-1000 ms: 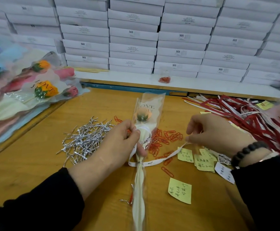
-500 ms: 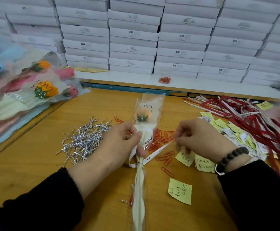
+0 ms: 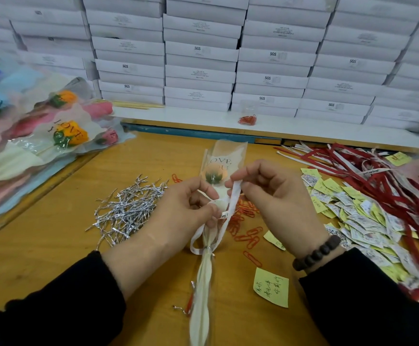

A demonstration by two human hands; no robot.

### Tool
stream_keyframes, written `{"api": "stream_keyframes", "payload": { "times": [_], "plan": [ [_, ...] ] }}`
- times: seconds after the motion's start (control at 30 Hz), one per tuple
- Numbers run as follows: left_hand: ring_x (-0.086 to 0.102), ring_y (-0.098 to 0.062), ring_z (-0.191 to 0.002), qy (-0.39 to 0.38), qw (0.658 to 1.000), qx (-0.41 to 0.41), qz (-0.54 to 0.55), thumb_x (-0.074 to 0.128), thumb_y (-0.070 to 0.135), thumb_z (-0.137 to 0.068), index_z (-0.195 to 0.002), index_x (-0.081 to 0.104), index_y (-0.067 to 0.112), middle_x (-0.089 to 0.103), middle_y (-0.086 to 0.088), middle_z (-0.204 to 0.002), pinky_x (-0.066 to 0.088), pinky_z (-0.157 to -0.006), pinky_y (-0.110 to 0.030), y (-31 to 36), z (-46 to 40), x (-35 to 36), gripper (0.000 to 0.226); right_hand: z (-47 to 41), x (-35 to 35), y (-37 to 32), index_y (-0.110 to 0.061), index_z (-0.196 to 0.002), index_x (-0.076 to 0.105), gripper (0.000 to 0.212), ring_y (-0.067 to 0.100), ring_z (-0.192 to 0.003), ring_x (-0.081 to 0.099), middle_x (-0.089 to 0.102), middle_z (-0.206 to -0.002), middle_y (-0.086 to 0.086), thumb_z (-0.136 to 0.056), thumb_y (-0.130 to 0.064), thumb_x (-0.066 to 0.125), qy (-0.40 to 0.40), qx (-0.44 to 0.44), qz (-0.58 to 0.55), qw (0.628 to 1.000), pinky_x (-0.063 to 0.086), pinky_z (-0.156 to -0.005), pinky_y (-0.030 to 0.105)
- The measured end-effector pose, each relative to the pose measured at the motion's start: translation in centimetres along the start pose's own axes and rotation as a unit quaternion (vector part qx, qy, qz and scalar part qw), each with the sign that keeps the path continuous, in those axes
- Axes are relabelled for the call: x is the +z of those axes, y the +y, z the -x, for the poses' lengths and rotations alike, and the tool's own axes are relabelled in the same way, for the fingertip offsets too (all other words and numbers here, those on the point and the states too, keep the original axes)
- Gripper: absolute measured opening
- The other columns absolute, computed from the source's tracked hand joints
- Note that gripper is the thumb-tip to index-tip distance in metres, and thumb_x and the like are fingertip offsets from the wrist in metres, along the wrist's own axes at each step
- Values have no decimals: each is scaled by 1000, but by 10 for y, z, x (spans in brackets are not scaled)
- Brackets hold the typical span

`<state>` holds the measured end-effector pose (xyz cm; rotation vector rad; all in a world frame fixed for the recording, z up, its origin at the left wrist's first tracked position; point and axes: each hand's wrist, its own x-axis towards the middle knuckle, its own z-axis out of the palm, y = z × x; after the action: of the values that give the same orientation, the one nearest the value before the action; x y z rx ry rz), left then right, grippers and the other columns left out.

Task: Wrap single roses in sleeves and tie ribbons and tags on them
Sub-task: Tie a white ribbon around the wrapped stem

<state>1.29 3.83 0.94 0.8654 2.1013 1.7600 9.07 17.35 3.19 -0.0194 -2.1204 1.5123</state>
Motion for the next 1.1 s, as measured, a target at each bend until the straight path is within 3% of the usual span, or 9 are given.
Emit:
{"api": "stream_keyframes", "payload": {
  "times": [0.17, 0.27, 0.4, 0.5, 0.67, 0.77, 0.83, 0.97, 1.1],
  "plan": [
    [60, -27, -60, -49, 999, 11, 7, 57, -12, -83, -92, 60, -3, 65, -24, -73, 51, -59, -27, 4, 1, -1, 12, 0, 7, -5, -22, -95, 64, 37, 5, -95, 63, 71, -95, -4, -87, 10, 47, -48, -27, 60, 997, 50, -84, 20],
    [59, -29, -67, -97, 995, 4, 33, 55, -12, -84, -95, 65, -2, 68, -18, -76, 53, -61, -26, 8, 2, -3, 18, -1, 9, -5, -24, -96, 64, 29, 4, -93, 64, 70, -95, -7, -86, 2, 55, -49, -12, 71, 996, 52, -84, 23],
    [59, -22, -65, -150, 985, -42, 78, 58, -8, -81, -96, 69, 2, 64, -31, -88, 53, -59, -26, 13, 4, -8, 21, -2, 6, -1, -20, -96, 64, 25, 12, -85, 66, 69, -98, -3, -85, 1, 57, -47, 19, 70, 996, 56, -78, 28],
    [62, -23, -71, -184, 975, -61, 109, 71, 9, -68, -98, 70, 5, 68, -19, -87, 55, -66, -29, 11, 3, -10, 31, -2, 5, 2, -19, -99, 64, 22, 16, -78, 67, 69, -97, -3, -87, -2, 56, -49, 43, 70, 995, 58, -71, 30],
    [56, -12, -50, -87, 985, -70, 131, 68, 21, -67, -74, 74, 12, 64, -10, -60, 44, -59, -25, 5, 1, -9, 12, -2, 5, 3, -25, -117, 55, 24, 8, -69, 65, 68, -85, -2, -94, -20, 50, -96, 71, 107, 987, 55, -70, 24],
    [57, -13, -46, -51, 984, -72, 156, 67, 20, -66, -74, 72, 11, 63, -9, -55, 45, -52, -20, 3, -1, -10, 13, -2, 1, 2, -27, -122, 48, 27, 13, -55, 62, 68, -81, 2, -95, -24, 48, -128, 104, 111, 980, 55, -65, 28],
    [57, -14, -46, -44, 983, -71, 161, 67, 19, -66, -78, 70, 7, 62, -9, -54, 45, -50, -20, 3, -1, -10, 16, -2, -1, 2, -28, -126, 46, 33, 11, -65, 64, 70, -87, 3, -93, -26, 51, -144, 128, 107, 975, 55, -76, 30],
    [59, -11, -45, -50, 980, -66, 179, 63, 15, -69, -82, 67, 6, 64, -7, -54, 46, -48, -16, 3, -1, -8, 16, -2, 0, 5, -27, -130, 44, 53, 10, -99, 63, 70, -105, -2, -85, -9, 64, -159, 151, 31, 975, 48, -93, 27],
    [60, -11, -46, -39, 983, -66, 166, 64, 19, -65, -82, 68, 6, 65, -7, -54, 47, -49, -17, 2, -1, -8, 21, -2, 1, 6, -21, -126, 47, 57, 18, -81, 62, 67, -83, 8, -78, 0, 68, -140, 161, 15, 977, 50, -87, 35]
  ]
}}
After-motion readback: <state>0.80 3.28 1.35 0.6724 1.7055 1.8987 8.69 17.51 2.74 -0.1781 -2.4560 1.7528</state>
